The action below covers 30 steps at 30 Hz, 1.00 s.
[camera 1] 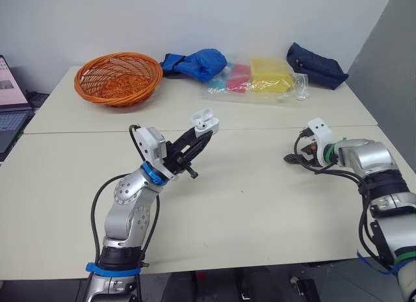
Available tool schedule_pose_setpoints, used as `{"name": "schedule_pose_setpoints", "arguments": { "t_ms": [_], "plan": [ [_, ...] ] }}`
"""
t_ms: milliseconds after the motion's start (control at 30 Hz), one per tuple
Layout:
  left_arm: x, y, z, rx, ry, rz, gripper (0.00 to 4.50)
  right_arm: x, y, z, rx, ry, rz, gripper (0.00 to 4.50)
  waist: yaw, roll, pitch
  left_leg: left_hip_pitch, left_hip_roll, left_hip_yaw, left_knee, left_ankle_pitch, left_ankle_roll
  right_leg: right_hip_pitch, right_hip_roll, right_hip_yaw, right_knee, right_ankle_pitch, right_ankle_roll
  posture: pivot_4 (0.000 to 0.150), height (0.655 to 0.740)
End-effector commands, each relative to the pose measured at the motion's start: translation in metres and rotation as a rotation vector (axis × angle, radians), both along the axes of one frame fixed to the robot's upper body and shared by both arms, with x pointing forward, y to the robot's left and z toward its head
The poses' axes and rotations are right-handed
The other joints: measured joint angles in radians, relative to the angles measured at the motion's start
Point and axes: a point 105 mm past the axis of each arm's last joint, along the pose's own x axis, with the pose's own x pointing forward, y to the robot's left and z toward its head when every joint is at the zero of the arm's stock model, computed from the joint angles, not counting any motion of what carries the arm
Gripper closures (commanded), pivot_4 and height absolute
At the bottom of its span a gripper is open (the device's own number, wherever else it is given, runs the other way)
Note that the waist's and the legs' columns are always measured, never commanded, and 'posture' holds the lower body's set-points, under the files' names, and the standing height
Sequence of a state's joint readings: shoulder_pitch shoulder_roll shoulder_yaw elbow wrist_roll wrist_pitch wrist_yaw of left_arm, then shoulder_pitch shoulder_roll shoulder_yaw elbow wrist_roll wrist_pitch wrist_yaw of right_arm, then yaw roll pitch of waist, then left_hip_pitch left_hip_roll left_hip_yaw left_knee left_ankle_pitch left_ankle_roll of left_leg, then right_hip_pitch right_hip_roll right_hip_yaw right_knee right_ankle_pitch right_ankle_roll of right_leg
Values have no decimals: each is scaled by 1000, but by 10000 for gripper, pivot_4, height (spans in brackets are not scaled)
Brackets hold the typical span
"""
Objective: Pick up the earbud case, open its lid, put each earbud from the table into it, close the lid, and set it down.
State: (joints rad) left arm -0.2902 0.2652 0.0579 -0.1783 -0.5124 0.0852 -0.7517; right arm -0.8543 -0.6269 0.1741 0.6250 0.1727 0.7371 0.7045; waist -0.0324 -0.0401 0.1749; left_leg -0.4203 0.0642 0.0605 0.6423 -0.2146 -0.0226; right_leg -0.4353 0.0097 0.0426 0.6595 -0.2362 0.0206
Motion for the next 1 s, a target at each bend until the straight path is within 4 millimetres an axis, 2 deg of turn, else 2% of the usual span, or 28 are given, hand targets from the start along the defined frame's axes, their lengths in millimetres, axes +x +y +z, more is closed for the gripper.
{"name": "schedule_pose_setpoints", "arguments": {
  "t_ms": [33,67,100,133,233,400,467,600,700,767,800,900,1000],
  "plan": [
    [-6,-1,15,-11,-58,-10,37374,2,-12,-6,-36,-7,-50,1874,0,0,0,0,0,0,1,0,0,1,0,0,0,0,0,1500,7400],
    [-6,-1,15,-10,-57,-9,37374,1,-11,-8,-35,0,-50,1874,0,0,0,1,0,0,1,0,0,1,0,0,1,1,1,1500,7400],
    [-5,0,15,-8,-57,-8,37374,-3,-10,-10,-43,14,-33,5490,0,0,0,2,0,0,2,0,0,2,0,0,1,1,1,1500,7400],
    [-5,1,15,-7,-58,-6,37374,-8,-7,-14,-39,40,-17,6990,0,0,0,2,0,0,2,0,0,2,0,1,2,1,0,1500,7400],
    [-4,0,16,-8,-59,-6,37374,-18,-1,-20,-12,89,-14,17314,2,0,0,3,0,-1,2,0,0,4,0,0,2,1,0,1500,7400],
    [-3,-4,16,-13,-58,-11,37374,-18,1,-21,-20,67,-13,36547,2,0,0,3,0,-1,2,0,0,5,0,0,1,1,0,1500,7400],
    [-3,-4,16,-13,-57,-15,37374,-15,-1,-22,-21,60,-28,40885,2,0,0,3,0,-1,2,0,0,5,0,0,1,1,0,1500,7400],
    [-2,-5,17,-14,-60,-20,37374,-14,-5,-23,-25,51,-26,40860,1,0,-1,6,0,-2,3,0,0,8,0,-1,1,1,0,1500,7400],
    [-2,-4,17,-11,-58,-20,37374,-20,1,-19,-12,45,48,40860,3,0,-1,8,-1,-2,3,0,0,11,0,0,1,-2,-4,1500,7400],
    [-4,-3,16,-7,-56,-23,37374,-33,6,-9,-55,17,204,40860,7,0,-1,7,-1,-2,3,0,0,10,0,0,0,-2,-4,1500,7400],
    [-5,-2,15,-4,-55,-22,37374,-46,7,0,-98,-4,353,40860,11,0,0,6,-1,-3,2,0,0,10,0,-1,-1,-1,-2,1500,7400],
    [-6,1,14,1,-51,-18,37374,-92,-22,16,-277,57,638,40860,21,5,2,3,-2,-4,1,0,0,8,-1,-2,-3,-3,2,1500,7400],
    [-8,2,12,2,-48,-17,37374,-113,-42,21,-315,146,678,40860,13,6,3,3,-2,-1,1,-3,4,8,-2,-1,-5,-4,2,1500,7400]
  ]
}}
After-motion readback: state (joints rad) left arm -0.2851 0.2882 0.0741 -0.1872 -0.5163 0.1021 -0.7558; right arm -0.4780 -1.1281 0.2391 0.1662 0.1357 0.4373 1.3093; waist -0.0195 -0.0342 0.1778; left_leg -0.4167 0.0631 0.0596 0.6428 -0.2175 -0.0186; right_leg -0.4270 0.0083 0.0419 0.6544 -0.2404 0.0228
